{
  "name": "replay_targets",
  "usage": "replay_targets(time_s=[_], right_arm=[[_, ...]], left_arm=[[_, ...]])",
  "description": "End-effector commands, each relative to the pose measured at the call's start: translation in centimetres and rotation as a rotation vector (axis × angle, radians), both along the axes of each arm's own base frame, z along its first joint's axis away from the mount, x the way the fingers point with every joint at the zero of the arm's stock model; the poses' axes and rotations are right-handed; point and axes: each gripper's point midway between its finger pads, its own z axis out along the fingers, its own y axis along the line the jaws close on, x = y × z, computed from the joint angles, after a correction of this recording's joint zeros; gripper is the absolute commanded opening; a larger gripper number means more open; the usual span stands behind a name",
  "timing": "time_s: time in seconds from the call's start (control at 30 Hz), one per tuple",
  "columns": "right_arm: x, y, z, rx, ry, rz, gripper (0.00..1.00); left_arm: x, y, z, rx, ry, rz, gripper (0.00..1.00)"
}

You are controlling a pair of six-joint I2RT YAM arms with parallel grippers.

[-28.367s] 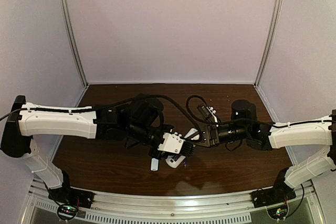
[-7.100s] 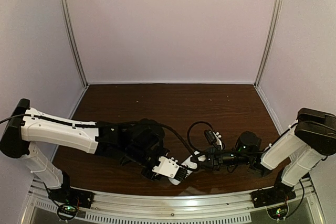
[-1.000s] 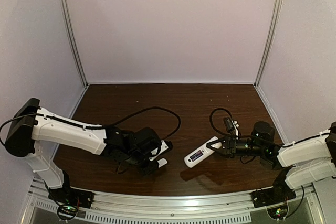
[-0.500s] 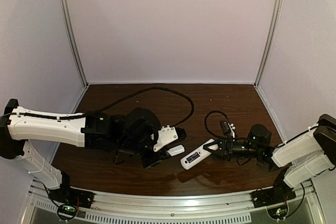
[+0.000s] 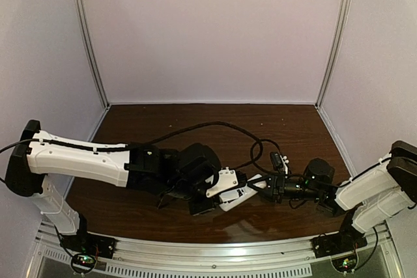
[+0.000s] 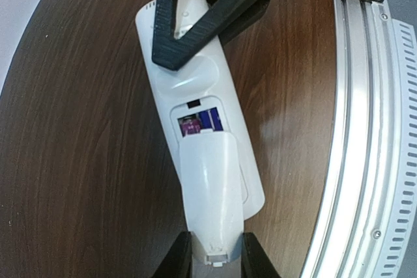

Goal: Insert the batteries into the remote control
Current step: Place the battery cover on the remote control without the battery cover.

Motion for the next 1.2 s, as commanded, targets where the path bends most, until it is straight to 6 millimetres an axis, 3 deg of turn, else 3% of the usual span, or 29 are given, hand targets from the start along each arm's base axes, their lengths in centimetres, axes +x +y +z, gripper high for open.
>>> replay_targets(time_s=[0.0, 0.53, 1.17], right_arm=[[0.3, -0.2, 0.4, 0.009, -0.004, -0.046, 0.0], [0.1, 0.0, -0.7, -0.029, 0.03, -0.08, 0.0], [0.2, -0.2, -0.2, -0.033, 0.021, -0.108, 0.0]], left_arm=[[0.4, -0.5, 0.3, 0.011, -0.023, 0.008, 0.21], [0.7, -1.4, -0.7, 0.04, -0.023, 0.015, 0.2], [1.3, -2.1, -2.0, 0.067, -0.01, 0.067, 0.2]])
